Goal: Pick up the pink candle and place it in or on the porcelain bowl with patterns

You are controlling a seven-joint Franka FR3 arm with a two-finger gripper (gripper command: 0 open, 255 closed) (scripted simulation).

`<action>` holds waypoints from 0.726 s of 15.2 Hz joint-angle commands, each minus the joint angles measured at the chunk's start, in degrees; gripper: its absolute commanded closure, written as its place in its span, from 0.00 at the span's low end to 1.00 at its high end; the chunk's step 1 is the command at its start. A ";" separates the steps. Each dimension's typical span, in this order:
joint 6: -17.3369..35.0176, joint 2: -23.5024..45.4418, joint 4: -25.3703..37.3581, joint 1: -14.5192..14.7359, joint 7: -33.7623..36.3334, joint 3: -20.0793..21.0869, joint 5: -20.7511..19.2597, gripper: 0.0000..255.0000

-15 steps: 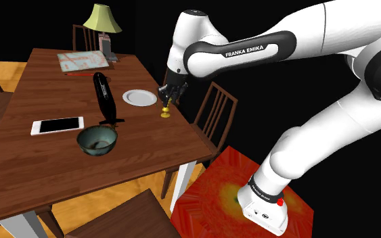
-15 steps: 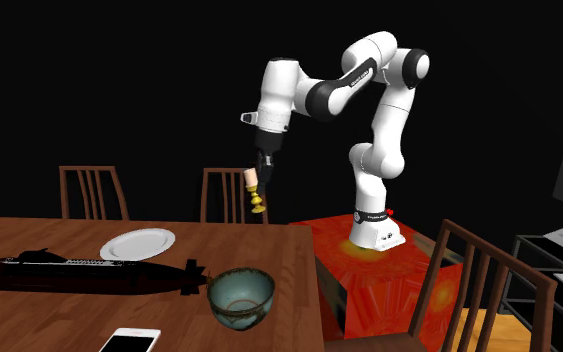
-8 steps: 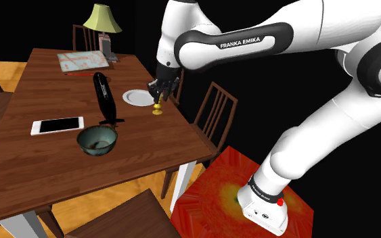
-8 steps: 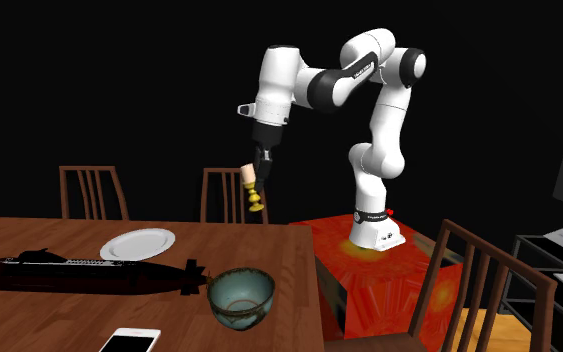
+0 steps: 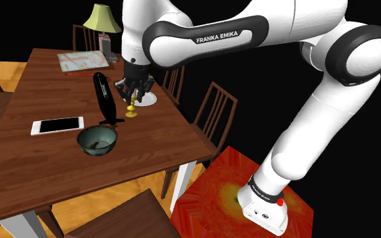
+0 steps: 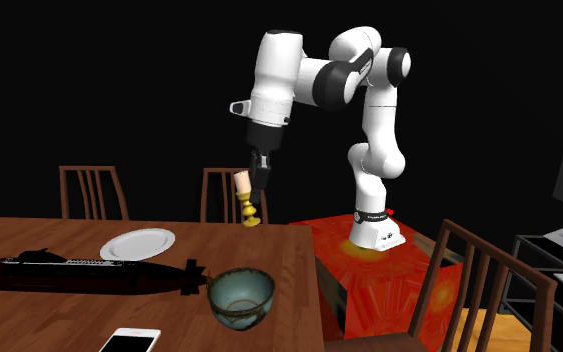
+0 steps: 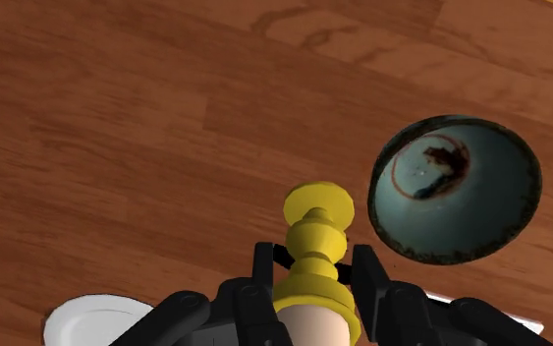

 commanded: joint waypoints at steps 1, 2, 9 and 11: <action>-1.48 4.01 4.41 1.16 3.16 1.30 -2.43 1.00; -2.44 6.14 6.87 1.95 4.70 1.85 -3.72 1.00; -10.31 20.87 25.46 9.91 12.74 3.14 -12.02 1.00; -8.88 20.98 24.08 9.82 13.10 3.00 -12.19 1.00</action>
